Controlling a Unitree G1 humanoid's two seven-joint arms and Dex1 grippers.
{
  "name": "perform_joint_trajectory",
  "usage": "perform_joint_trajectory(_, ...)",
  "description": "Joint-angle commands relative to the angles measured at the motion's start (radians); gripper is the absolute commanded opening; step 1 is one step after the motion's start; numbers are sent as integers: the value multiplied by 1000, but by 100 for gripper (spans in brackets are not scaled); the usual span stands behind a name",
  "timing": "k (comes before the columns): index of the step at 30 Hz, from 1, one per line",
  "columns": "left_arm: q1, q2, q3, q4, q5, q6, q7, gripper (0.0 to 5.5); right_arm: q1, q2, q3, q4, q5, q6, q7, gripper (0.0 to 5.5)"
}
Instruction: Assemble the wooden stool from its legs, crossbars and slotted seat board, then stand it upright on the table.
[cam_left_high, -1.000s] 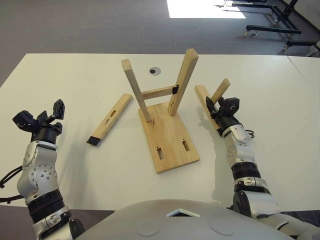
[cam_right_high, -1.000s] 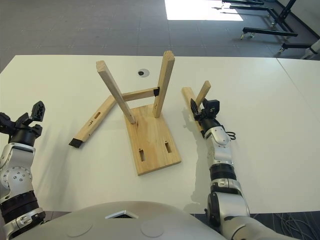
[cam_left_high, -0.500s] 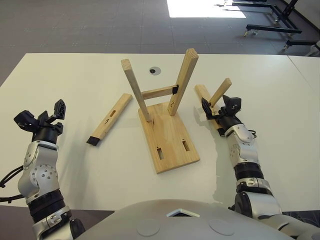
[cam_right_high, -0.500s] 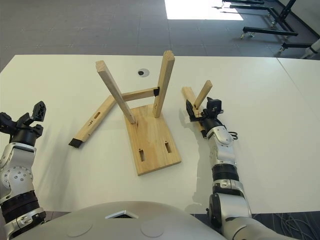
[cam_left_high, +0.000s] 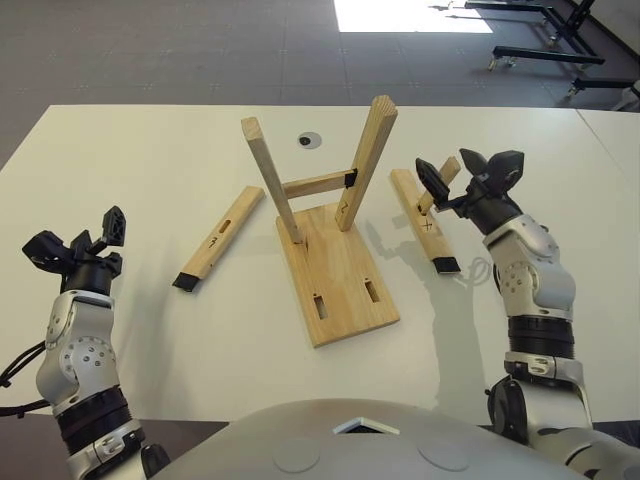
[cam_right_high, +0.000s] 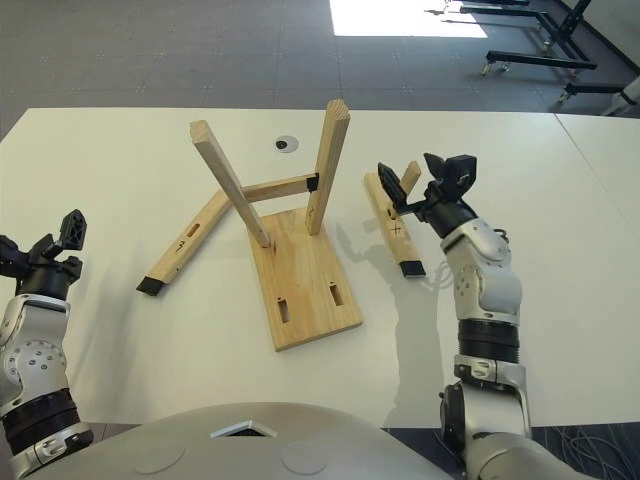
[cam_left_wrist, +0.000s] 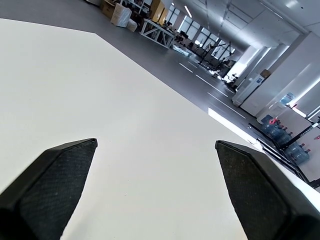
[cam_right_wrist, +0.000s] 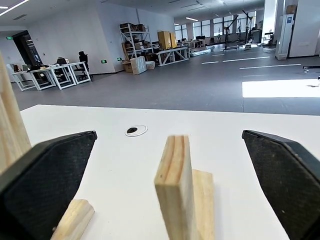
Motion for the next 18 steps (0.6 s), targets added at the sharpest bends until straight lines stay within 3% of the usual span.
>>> perform_joint_trajectory(1,-1,1,0,-4,4,-7,5,434,-49,-55,-65,-12,88,88,39,537)
perform_joint_trajectory(7,9,-8,5,-9,4,-22,8,434,-330,-127,-193,-4,310,319,-49,537)
perform_joint_trajectory(12,1,-17,9,1,7,-44,15,434,-591,-102,-93,-12,269,457,-227,537)
perform_joint_trajectory(18,102,-66,22,-71,4,-71,29,434,-559,-66,3,-224,192,694,-494,537)
